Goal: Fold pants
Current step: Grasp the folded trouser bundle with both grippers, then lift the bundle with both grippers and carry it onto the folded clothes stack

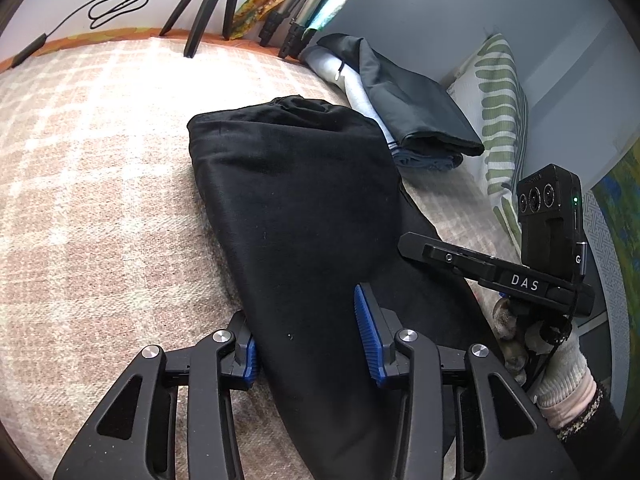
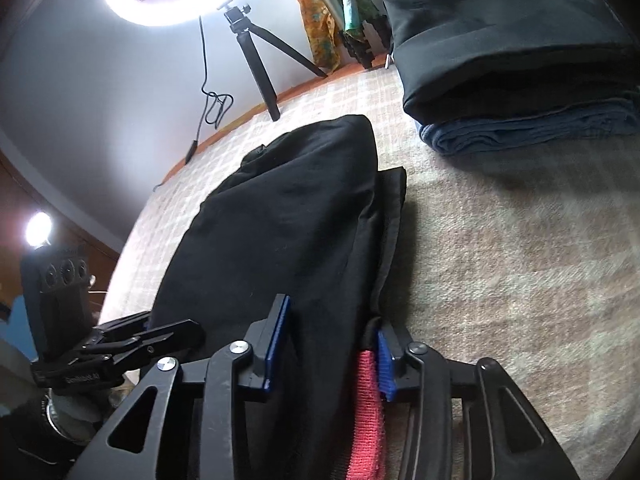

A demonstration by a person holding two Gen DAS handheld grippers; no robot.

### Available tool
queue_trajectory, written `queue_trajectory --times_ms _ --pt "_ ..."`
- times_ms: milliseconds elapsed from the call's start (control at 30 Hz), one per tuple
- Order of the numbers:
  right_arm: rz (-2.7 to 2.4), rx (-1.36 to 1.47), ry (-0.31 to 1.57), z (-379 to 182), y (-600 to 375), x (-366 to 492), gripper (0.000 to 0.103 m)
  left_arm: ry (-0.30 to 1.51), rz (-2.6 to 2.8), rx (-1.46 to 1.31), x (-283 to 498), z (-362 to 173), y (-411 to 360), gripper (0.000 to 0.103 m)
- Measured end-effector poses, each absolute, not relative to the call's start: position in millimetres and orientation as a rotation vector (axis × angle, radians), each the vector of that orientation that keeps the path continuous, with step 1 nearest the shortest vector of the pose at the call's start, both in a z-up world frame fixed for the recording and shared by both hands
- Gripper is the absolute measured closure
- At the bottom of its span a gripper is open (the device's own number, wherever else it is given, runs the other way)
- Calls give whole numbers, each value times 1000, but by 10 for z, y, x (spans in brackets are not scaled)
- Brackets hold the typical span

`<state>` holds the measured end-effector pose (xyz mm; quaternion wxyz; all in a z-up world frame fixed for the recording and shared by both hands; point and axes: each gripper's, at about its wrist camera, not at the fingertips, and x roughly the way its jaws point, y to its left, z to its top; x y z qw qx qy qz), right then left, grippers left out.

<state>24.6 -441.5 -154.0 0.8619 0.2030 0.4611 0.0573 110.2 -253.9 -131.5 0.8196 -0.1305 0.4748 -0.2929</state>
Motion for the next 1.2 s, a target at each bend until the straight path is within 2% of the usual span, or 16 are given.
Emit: queue_trajectory --times_ms 67,133,200,267,367,633,967,1200 --pt "134 418 966 -1537 -4392 256 54 1012 -624 -278 1103 -1317 -2540 64" --pt "124 392 967 -1529 -4342 261 57 1010 -621 -278 1094 -1315 -2544 64" --pt "91 345 967 -1510 -4282 262 66 1007 -617 -271 1087 -1303 -2557 66" --pt "61 336 956 -1463 -4278 240 80 994 -615 -264 1069 -1266 -2563 71" --pt "36 316 938 -1361 -4254 193 89 967 -615 -256 1035 -1190 -2559 79" --pt "-3 206 895 -1081 -4032 39 94 920 -635 -227 976 -1063 -2600 88" --pt "-39 161 808 -635 -4053 -148 95 838 -720 -205 965 -702 -2802 89" --pt "-86 153 750 -278 -4356 -106 95 774 -779 -153 1268 -393 -3194 89"
